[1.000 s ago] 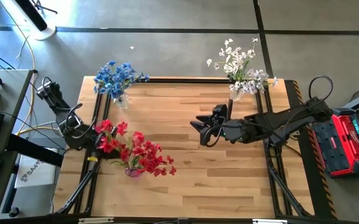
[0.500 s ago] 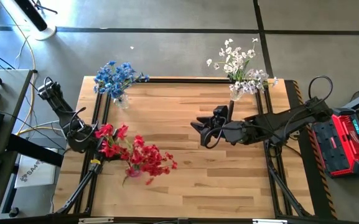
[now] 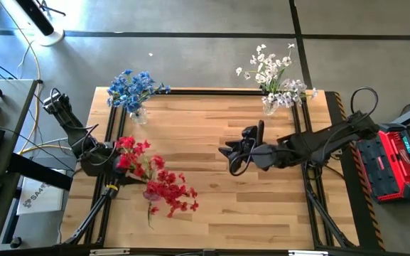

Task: Sort flowers into vase by color
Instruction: Put the red flowers into the pink vase

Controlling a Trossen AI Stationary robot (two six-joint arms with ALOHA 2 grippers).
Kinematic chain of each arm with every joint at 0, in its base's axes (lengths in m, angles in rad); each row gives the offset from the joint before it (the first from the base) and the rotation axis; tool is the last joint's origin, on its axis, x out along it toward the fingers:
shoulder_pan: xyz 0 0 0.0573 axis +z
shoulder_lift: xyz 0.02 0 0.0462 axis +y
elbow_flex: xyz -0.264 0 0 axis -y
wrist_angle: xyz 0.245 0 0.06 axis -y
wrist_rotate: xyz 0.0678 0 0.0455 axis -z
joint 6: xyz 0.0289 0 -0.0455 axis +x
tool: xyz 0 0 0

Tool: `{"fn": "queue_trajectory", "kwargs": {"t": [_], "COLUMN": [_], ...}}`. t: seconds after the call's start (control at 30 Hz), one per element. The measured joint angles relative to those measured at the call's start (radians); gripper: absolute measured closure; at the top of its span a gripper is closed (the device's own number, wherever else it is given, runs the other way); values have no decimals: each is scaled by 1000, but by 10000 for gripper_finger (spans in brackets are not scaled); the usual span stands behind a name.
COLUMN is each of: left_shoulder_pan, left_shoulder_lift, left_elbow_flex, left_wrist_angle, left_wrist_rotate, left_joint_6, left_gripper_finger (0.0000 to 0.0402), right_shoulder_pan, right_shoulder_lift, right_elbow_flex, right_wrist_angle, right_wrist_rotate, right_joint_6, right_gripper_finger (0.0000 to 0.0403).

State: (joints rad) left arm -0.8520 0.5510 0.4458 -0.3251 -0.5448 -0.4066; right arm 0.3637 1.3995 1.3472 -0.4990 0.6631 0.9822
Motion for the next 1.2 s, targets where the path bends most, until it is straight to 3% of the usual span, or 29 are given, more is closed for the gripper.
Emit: {"fn": "queue_trajectory", "kwargs": {"t": [0.33, 0.6, 1.03, 1.2], "left_shoulder_pan": [0, 0, 0, 0], "left_shoulder_lift": [-24, -58, -127, -170], "left_elbow_flex": [13, 115, 285, 351], "left_wrist_angle": [-23, -132, -152, -153], "left_wrist_rotate": [193, 201, 330, 328], "left_joint_6": [-109, -105, -34, 7], "left_gripper_finger": [246, 197, 192, 192], "right_shoulder_pan": [55, 88, 159, 177], "right_shoulder_lift": [63, 107, 115, 115], "right_elbow_flex": [0, 0, 0, 0], "right_wrist_angle": [-25, -11, 62, 77], "right_wrist_rotate": [0, 10, 17, 51], "right_joint_6": [92, 170, 162, 162], "right_gripper_finger": [210, 210, 213, 226]}}
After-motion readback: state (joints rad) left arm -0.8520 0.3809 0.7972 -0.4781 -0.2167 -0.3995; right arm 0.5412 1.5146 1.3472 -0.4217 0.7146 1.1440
